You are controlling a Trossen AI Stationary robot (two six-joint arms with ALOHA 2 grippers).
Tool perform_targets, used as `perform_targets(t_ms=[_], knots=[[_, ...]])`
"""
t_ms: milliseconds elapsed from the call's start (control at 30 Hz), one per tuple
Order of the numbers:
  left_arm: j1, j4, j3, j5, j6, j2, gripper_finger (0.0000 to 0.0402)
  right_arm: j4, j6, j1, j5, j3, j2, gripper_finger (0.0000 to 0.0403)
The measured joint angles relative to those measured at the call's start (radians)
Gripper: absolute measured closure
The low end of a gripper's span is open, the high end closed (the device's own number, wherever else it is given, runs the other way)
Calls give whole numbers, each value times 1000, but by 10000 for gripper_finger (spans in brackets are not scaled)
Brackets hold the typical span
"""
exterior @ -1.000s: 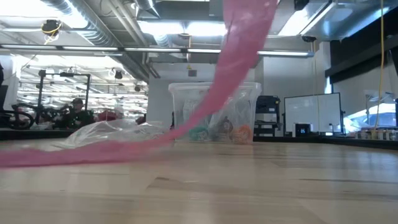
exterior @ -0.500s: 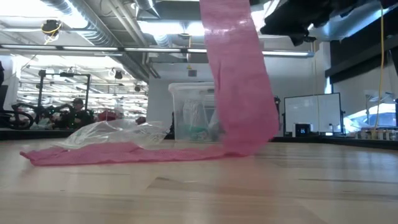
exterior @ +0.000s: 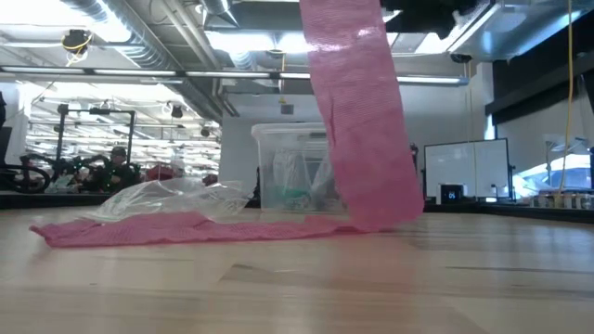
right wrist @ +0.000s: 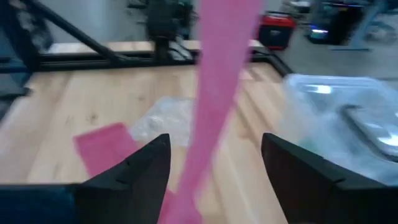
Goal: Roll bandage
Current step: Roll the pink bandage
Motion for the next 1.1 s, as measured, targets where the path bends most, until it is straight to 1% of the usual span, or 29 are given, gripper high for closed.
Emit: perform_targets(t_ms=[67,167,267,367,500,567,667,700,800,833,967,1033,1100], knots=[[2,-1,0,0,-2,2,389,84,0,-2,-20,-25,40,158],[2,4,0,11,-3,7,389,159,-46,-2,29,-41,111,166],[2,8,0,41,-3,7,389,244,-106,-13,7,-41,183,178],[2,11,0,45,2,7,389,311,-150,-13,-5,-41,234,201],[2,18,0,44,12,7,389,310,-175,-13,1,-41,280,240],[2,17,0,41,13,7,389,296,-177,-12,12,-41,291,253],[9,16,0,35,21,7,389,300,-200,-7,-36,-27,285,282],[13,15,0,33,24,7,389,313,-220,5,-46,-18,277,300],[32,10,0,25,24,7,389,298,-307,46,-66,30,251,375],[40,10,0,25,23,7,389,275,-328,62,-68,46,242,388],[56,-6,0,1,21,7,396,214,-338,137,-32,112,229,389],[66,-29,0,-4,17,10,396,193,-364,174,-8,146,228,397],[71,-43,0,-4,-2,14,395,168,-387,209,5,182,229,396]])
